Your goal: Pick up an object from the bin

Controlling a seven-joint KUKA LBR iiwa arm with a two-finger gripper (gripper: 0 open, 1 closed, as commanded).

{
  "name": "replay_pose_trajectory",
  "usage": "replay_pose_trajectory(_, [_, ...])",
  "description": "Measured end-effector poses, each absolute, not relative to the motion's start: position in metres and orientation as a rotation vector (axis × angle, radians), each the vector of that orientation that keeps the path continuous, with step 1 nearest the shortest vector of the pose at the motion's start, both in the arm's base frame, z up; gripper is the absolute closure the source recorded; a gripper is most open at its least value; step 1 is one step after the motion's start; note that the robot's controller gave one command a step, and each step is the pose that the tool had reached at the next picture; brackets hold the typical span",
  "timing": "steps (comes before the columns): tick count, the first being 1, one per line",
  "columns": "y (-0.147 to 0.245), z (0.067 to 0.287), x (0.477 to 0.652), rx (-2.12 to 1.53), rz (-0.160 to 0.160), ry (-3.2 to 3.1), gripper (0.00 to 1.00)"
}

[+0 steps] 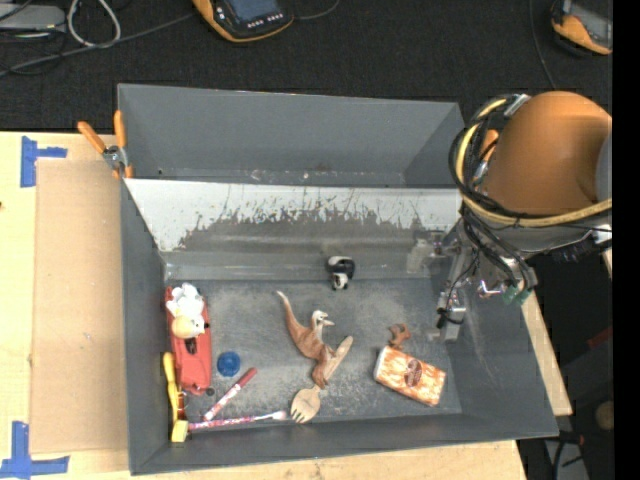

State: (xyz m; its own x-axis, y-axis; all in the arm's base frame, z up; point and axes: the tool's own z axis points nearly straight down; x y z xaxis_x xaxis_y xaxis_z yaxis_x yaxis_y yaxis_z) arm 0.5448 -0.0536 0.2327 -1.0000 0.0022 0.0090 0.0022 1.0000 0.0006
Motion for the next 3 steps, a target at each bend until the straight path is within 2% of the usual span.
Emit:
replay_pose_trajectory(1, [-0.053, 0.237, 0.546, -0.001, -0.001, -3.141, 0.00])
replay_pose_trajectory(2, [-0.047, 0.193, 0.525, -0.072, -0.001, -3.145, 0.00])
replay_pose_trajectory(3, [-0.025, 0.157, 0.488, 0.252, 0.001, -3.136, 0.00])
